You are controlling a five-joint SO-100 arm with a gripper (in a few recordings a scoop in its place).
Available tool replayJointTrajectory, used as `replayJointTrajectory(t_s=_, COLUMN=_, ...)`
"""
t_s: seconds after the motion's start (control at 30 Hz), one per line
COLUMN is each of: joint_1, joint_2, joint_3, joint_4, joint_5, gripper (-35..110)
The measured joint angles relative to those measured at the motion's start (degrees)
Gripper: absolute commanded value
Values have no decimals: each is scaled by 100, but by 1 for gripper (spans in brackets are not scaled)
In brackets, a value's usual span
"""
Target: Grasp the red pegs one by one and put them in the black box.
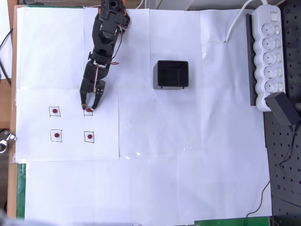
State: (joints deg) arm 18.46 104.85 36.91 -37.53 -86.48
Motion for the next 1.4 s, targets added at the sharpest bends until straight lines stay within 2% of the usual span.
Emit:
replayJointTrajectory(t_s=0.27, joint_1=0, joint_2=0, joint_3=9, joint_4=53, joint_5=9, gripper=0)
replayJointTrajectory(t_s=0.4, joint_1=-26, joint_2=-396, joint_3=62, joint_4=835, joint_5=18, gripper=0)
replayJointTrajectory(t_s=0.53, joint_1=-123, joint_2=-1450, joint_3=316, joint_4=3023, joint_5=123, gripper=0)
replayJointTrajectory(t_s=0.7, joint_1=-738, joint_2=-2918, joint_3=1222, joint_4=6864, joint_5=-220, gripper=0)
replayJointTrajectory(t_s=0.93, joint_1=-2927, joint_2=-3287, joint_3=4509, joint_4=12437, joint_5=-2101, gripper=0)
replayJointTrajectory(t_s=1.0, joint_1=-3665, joint_2=-3164, joint_3=5396, joint_4=13412, joint_5=-2646, gripper=0)
replayJointTrajectory(t_s=1.2, joint_1=-5379, joint_2=-2566, joint_3=6636, joint_4=13983, joint_5=-3938, gripper=0)
replayJointTrajectory(t_s=1.4, joint_1=-6152, joint_2=-1600, joint_3=6803, joint_4=13605, joint_5=-4219, gripper=0)
